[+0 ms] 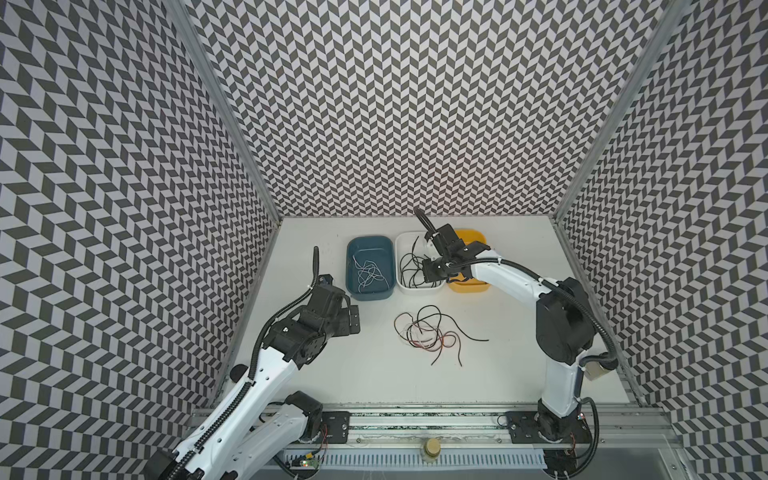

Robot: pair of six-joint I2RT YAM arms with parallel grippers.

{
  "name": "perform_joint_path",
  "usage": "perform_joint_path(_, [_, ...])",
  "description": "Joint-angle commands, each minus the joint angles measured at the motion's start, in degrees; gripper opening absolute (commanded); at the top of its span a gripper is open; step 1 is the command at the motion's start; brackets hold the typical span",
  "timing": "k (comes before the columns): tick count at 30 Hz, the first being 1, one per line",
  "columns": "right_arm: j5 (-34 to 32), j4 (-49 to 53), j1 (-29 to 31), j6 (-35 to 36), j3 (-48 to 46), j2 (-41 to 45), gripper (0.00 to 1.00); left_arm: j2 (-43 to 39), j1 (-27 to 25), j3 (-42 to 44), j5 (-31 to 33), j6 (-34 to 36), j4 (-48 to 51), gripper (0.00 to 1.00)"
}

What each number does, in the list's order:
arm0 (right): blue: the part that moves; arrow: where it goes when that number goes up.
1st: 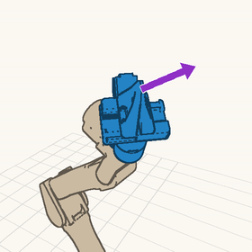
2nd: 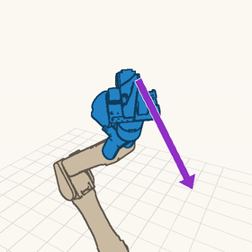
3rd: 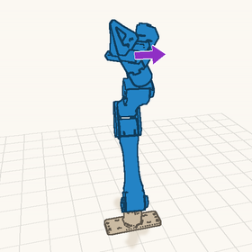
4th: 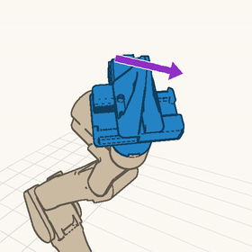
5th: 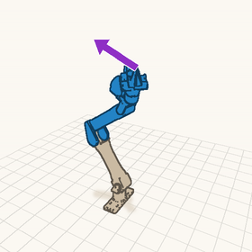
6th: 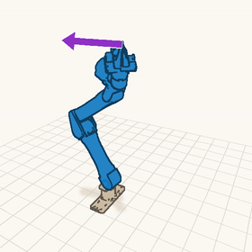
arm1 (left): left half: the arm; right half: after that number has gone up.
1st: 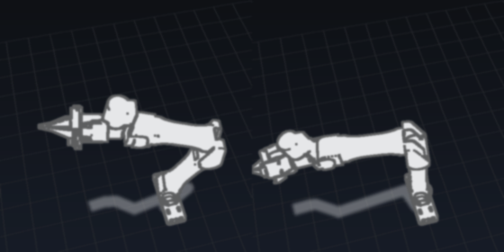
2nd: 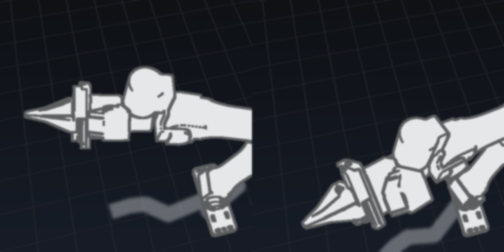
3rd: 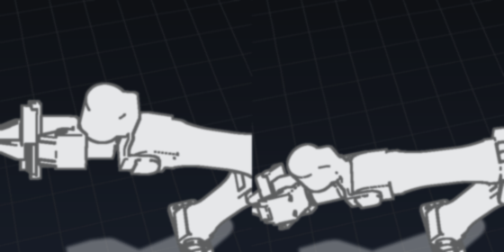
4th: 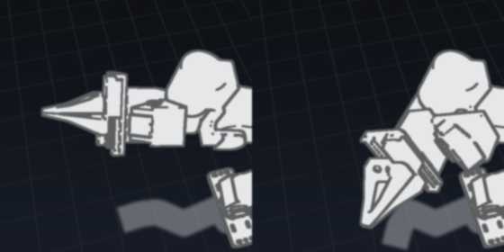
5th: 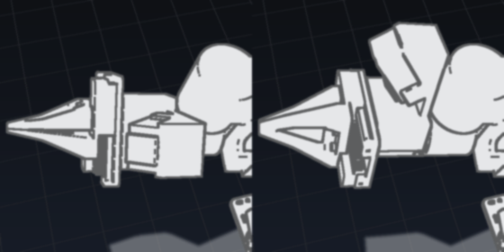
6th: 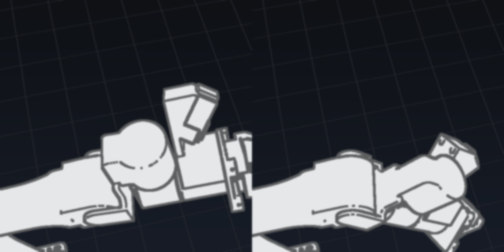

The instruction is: Untangle the cables

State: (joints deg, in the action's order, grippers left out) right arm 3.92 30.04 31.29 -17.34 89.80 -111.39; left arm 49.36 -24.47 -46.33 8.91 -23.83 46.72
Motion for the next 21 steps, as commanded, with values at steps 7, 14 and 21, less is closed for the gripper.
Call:
perform_joint_path(7, [-6.9, 2.3, 1.0, 1.8, -0.6, -1.5, 0.00, 0.3, -0.2, 0.1, 0.4, 0.7, 0.5, 1.00])
perform_joint_path(14, [-7.9, 2.9, 1.0, 2.0, -1.0, -1.8, 0.11, 0.2, -0.2, 0.1, 0.6, 0.7, 0.6, 1.00])
perform_joint_path(21, [-7.5, 3.9, 1.1, 2.4, -1.1, -0.1, 0.21, 0.3, -0.3, 0.1, 0.6, 0.7, 0.6, 1.00])
